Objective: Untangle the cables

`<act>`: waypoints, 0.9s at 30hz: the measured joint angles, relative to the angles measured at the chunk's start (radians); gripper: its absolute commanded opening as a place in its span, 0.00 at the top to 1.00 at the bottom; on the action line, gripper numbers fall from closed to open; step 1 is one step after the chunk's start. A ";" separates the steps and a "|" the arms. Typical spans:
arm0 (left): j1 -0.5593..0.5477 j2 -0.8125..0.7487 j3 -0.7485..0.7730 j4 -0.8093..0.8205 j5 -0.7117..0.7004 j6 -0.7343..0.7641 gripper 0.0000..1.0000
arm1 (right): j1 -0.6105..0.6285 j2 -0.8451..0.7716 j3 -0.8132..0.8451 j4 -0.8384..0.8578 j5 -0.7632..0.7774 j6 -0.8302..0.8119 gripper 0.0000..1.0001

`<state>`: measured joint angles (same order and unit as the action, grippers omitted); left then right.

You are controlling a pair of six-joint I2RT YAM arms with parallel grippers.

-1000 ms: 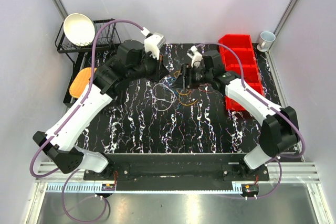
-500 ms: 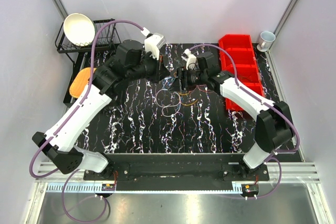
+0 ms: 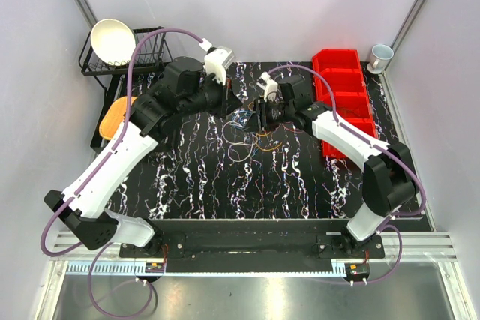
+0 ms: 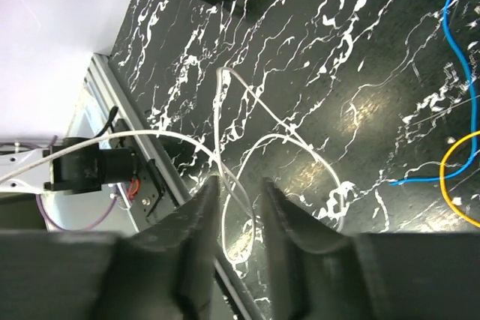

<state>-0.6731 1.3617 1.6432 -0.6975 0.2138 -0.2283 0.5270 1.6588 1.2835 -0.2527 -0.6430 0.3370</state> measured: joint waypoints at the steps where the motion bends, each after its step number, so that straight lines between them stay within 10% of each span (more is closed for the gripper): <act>1: 0.000 0.000 0.000 0.002 0.000 -0.001 1.00 | 0.000 0.000 -0.002 0.002 -0.003 0.000 0.78; 8: 0.000 -0.006 0.000 0.008 -0.010 -0.005 0.91 | 0.003 0.007 -0.014 0.024 0.000 0.019 1.00; 13: 0.000 -0.055 -0.035 0.018 -0.072 -0.013 0.02 | 0.003 0.007 -0.006 -0.002 0.089 0.024 1.00; 27: 0.004 -0.393 -0.506 -0.117 -0.346 -0.121 0.01 | -0.204 -0.104 0.250 -0.174 0.333 0.040 1.00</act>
<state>-0.6689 0.9684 1.1374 -0.8143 -0.1322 -0.3496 0.3229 1.5551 1.5337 -0.4263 -0.3096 0.3771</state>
